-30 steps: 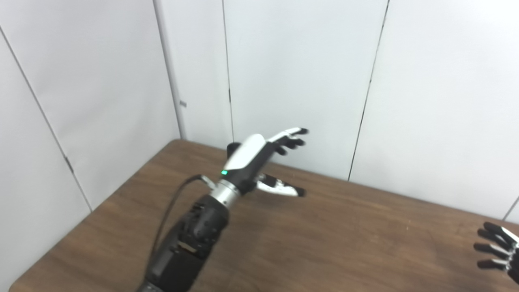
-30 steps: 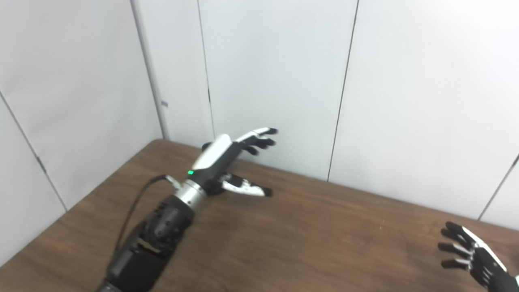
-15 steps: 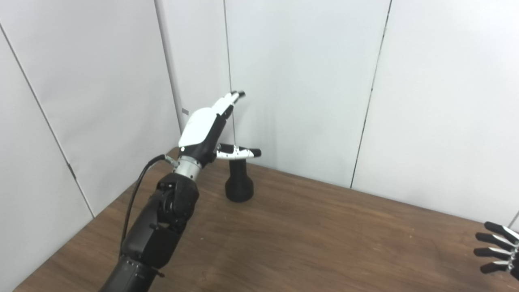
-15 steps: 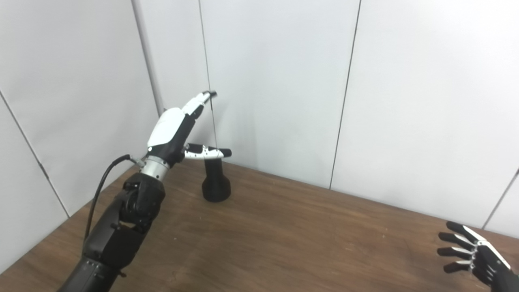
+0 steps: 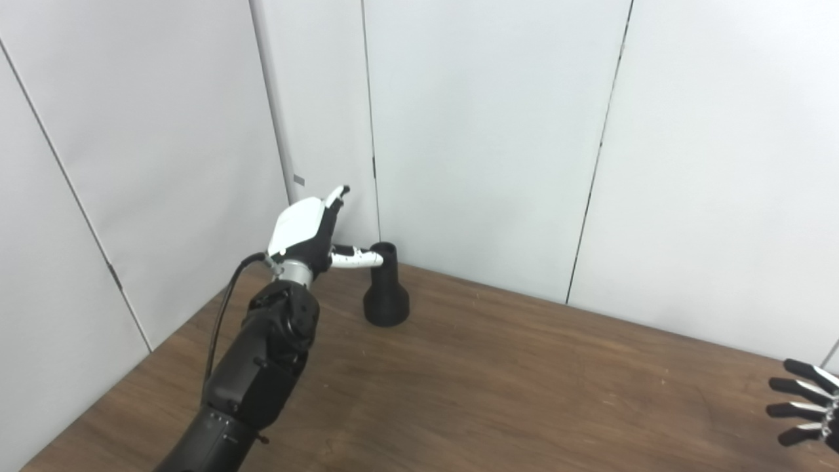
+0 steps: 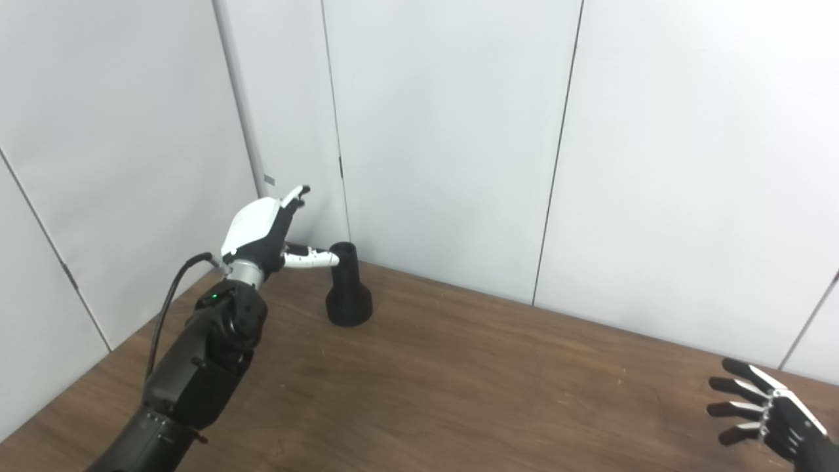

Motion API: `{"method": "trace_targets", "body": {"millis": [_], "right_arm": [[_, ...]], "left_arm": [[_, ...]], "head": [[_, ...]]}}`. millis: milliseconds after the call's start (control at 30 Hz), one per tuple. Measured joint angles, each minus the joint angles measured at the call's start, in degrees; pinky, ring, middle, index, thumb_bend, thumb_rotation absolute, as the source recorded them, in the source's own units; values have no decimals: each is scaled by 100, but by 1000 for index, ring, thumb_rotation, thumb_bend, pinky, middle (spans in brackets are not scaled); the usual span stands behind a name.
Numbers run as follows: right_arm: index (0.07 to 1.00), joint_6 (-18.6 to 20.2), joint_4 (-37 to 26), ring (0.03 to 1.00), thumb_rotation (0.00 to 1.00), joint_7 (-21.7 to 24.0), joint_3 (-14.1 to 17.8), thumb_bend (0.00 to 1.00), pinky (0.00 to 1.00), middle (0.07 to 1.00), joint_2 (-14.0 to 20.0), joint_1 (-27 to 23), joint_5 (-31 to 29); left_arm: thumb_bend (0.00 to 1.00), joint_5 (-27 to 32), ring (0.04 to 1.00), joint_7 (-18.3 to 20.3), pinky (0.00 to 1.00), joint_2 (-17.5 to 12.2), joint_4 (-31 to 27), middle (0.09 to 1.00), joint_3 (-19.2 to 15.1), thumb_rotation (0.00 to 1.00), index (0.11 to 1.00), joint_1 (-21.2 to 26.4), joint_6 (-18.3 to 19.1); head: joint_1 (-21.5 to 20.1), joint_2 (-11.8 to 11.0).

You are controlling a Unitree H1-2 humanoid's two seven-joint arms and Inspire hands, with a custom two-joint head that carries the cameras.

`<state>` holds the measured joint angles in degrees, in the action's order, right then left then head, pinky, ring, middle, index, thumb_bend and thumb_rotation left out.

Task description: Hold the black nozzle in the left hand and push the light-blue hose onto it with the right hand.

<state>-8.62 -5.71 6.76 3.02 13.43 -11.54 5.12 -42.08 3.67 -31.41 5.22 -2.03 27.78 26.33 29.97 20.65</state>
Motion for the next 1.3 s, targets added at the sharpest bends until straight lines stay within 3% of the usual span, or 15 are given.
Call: {"method": "trace_targets", "body": {"millis": [133, 300, 433, 600, 833, 1300], "right_arm": [[783, 0, -27, 624, 82, 0, 13, 678, 466, 732, 2, 0, -26], [777, -3, -32, 622, 90, 0, 31, 683, 464, 725, 3, 0, -35], [773, -2, -48, 617, 94, 1, 31, 684, 464, 721, 2, 0, -35], [765, -1, -121, 609, 78, 3, 31, 685, 458, 719, 3, 3, -48], [761, 2, -188, 602, 66, 22, 26, 686, 457, 721, 6, 13, -136], [762, 39, -382, 601, 58, 36, 28, 684, 467, 723, 22, 83, -146]], "left_arm": [[1000, 117, 977, 250, 1000, -5, 357, 902, 112, 600, 916, -8, 8], [1000, 177, 986, 975, 1000, 52, 419, 923, -38, 582, 920, -54, 47], [1000, 182, 994, 1227, 1000, 118, 409, 939, -164, 561, 915, -55, 49], [1000, 158, 995, 1248, 939, 220, 845, 964, -149, 544, 920, -42, 49], [1000, -121, 988, 1192, 924, 210, 1367, 972, 169, 530, 921, 172, 45], [1000, -5, 976, 614, 916, 240, 1889, 961, 510, 504, 913, 380, 41]], "head": [[-35, 44], [-61, 105], [-88, 132], [-105, 176], [-123, 237], [-211, 369]]}}
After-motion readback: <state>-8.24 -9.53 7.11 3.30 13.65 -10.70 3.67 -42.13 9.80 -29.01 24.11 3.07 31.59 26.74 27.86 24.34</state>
